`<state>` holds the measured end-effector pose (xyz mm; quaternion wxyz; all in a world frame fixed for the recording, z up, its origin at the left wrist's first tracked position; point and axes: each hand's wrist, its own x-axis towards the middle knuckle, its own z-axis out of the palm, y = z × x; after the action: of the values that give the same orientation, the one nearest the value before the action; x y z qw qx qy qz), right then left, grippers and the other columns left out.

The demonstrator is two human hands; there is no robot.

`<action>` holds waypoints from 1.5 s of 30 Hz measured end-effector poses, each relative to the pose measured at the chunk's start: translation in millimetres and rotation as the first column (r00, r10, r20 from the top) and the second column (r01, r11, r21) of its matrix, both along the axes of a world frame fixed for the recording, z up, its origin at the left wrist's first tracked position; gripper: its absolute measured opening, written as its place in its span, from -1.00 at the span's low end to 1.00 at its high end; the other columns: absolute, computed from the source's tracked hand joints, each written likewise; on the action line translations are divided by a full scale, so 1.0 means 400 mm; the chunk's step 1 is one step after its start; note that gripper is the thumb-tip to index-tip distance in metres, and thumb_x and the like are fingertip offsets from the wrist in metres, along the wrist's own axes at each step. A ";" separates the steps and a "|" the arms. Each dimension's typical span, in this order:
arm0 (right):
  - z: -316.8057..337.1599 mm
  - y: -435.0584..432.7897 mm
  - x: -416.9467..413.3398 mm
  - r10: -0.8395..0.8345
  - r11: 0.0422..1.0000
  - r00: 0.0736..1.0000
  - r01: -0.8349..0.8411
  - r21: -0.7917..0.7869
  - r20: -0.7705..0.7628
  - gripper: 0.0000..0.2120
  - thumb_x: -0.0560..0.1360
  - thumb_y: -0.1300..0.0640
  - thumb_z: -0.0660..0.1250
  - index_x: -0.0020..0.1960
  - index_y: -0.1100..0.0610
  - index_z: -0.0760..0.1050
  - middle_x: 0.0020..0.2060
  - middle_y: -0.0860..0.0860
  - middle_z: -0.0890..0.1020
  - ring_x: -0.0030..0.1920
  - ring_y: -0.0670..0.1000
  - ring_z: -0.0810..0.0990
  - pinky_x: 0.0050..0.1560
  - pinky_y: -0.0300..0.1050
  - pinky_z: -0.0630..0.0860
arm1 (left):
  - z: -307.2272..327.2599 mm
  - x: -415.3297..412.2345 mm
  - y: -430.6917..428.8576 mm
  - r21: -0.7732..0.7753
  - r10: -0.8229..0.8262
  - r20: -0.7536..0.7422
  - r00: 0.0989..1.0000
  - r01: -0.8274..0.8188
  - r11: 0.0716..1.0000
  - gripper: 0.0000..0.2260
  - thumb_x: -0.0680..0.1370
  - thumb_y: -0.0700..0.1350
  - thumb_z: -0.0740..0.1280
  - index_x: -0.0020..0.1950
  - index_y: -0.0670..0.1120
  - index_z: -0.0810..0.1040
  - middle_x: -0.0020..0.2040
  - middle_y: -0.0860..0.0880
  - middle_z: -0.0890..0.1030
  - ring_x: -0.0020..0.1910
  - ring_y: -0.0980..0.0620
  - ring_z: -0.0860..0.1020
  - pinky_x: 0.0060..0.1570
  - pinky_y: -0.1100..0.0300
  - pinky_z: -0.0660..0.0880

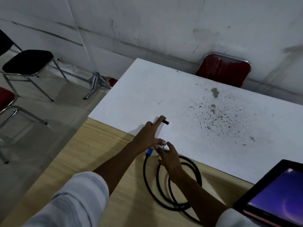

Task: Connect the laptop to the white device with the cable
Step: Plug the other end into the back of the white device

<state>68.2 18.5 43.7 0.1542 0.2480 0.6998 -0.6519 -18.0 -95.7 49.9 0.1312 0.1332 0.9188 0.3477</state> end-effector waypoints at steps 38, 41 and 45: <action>-0.018 -0.033 -0.158 0.229 0.971 0.973 -0.228 -0.066 0.001 -0.13 0.53 -0.10 0.34 0.58 -0.07 -0.20 0.56 0.07 0.21 0.44 0.06 0.38 0.04 -0.14 0.53 | -0.060 -0.113 -0.092 0.129 0.104 0.012 0.995 -0.105 0.986 0.12 0.38 0.12 0.53 0.46 0.35 -0.39 0.52 -0.21 0.25 0.38 -0.19 0.42 0.29 -0.07 0.46; -0.005 -0.019 -0.139 0.218 0.975 0.976 -0.217 -0.037 0.019 -0.14 0.52 -0.13 0.34 0.59 -0.07 -0.17 0.56 0.12 0.18 0.47 0.09 0.34 0.05 -0.13 0.49 | -0.063 -0.078 -0.110 0.145 0.110 0.035 0.993 -0.114 0.983 0.06 0.42 0.15 0.49 0.48 0.32 -0.37 0.60 -0.14 0.11 0.52 -0.19 0.25 0.43 -0.18 0.35; 0.017 -0.014 -0.110 0.213 0.977 0.977 -0.212 -0.029 0.031 -0.18 0.54 -0.09 0.33 0.59 -0.02 -0.11 0.57 0.14 0.15 0.50 0.12 0.29 0.16 -0.05 0.47 | -0.054 -0.030 -0.134 0.130 0.074 0.063 0.995 -0.082 0.988 -0.12 0.52 0.16 0.37 0.55 0.22 -0.26 0.62 -0.11 0.06 0.58 -0.15 0.11 0.50 -0.21 0.22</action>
<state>24.1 13.0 50.6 0.2383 0.1809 0.7110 -0.6364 -30.1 -149.1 28.2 0.1349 0.0956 0.8939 0.4166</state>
